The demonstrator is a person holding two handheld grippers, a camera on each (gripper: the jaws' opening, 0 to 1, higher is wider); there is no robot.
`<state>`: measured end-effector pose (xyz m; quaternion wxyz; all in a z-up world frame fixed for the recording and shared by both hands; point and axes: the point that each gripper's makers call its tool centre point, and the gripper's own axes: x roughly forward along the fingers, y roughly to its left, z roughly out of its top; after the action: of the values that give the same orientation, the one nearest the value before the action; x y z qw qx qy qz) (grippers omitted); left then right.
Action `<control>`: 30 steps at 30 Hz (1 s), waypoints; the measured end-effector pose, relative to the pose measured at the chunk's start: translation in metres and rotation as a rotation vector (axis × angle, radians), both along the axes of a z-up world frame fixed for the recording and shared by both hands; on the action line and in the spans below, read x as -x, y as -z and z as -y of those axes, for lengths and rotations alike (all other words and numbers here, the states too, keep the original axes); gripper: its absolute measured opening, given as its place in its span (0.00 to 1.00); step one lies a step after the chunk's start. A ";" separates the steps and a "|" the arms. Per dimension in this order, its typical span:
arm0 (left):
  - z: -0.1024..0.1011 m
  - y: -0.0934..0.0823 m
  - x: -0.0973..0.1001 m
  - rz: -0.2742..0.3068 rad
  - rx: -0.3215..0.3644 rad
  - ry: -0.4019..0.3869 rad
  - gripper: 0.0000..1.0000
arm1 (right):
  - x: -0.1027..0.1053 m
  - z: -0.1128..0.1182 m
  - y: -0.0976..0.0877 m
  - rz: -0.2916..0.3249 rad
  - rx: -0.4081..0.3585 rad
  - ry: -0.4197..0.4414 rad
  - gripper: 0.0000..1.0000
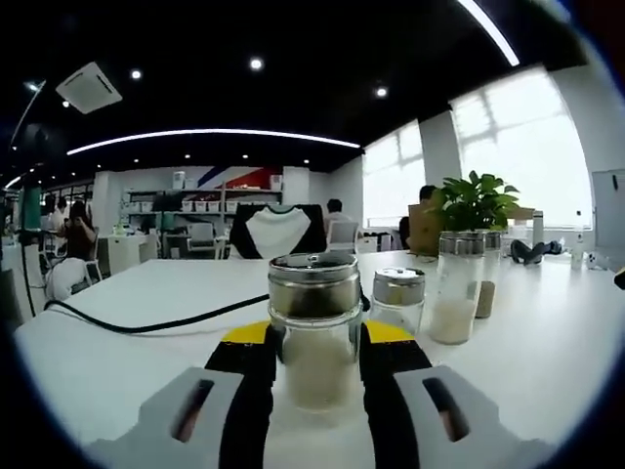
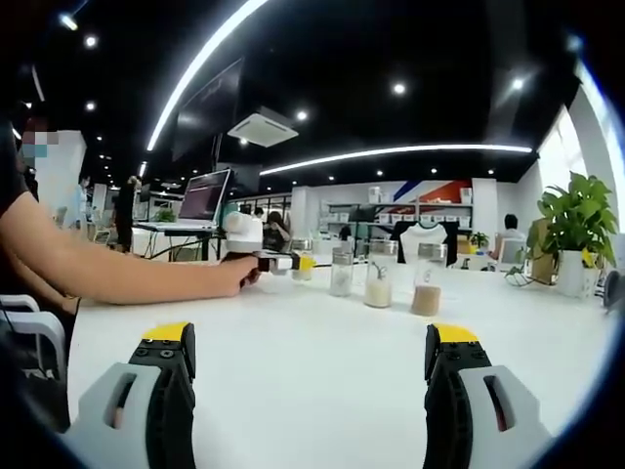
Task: Rotate the seasoning bottle until the label or dispensing opening points toward the visible target arrow and the bottle remains upright within the marked orientation range
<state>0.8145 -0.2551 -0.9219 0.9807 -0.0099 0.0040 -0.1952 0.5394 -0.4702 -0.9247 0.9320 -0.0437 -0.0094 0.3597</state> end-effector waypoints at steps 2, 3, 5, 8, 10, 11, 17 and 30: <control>-0.001 -0.003 0.001 0.010 -0.007 0.005 0.35 | -0.001 0.000 0.001 0.000 0.004 0.002 1.00; 0.003 -0.003 0.003 0.011 -0.003 0.013 0.35 | -0.001 0.000 0.001 -0.001 0.005 0.004 1.00; 0.002 -0.002 0.004 0.010 -0.001 0.014 0.35 | -0.001 0.001 0.001 -0.001 0.005 0.008 1.00; 0.005 -0.005 0.014 0.018 -0.015 0.018 0.35 | -0.002 0.002 -0.001 0.002 -0.011 0.011 1.00; 0.008 -0.007 0.020 0.030 -0.015 0.029 0.35 | -0.002 0.003 -0.002 0.001 -0.014 0.011 1.00; 0.013 -0.009 0.030 0.034 -0.003 0.043 0.35 | -0.002 0.003 -0.002 0.002 -0.020 0.008 1.00; 0.026 -0.013 0.047 0.013 0.022 0.069 0.35 | -0.001 0.002 -0.002 0.002 -0.019 0.003 1.00; 0.056 -0.013 0.080 0.010 -0.001 0.138 0.35 | -0.003 0.005 -0.004 0.002 -0.031 0.016 1.00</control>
<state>0.7348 -0.3108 -0.9086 0.9649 -0.0080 0.0002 -0.2625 0.5419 -0.4749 -0.9210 0.9354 -0.0299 -0.0156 0.3520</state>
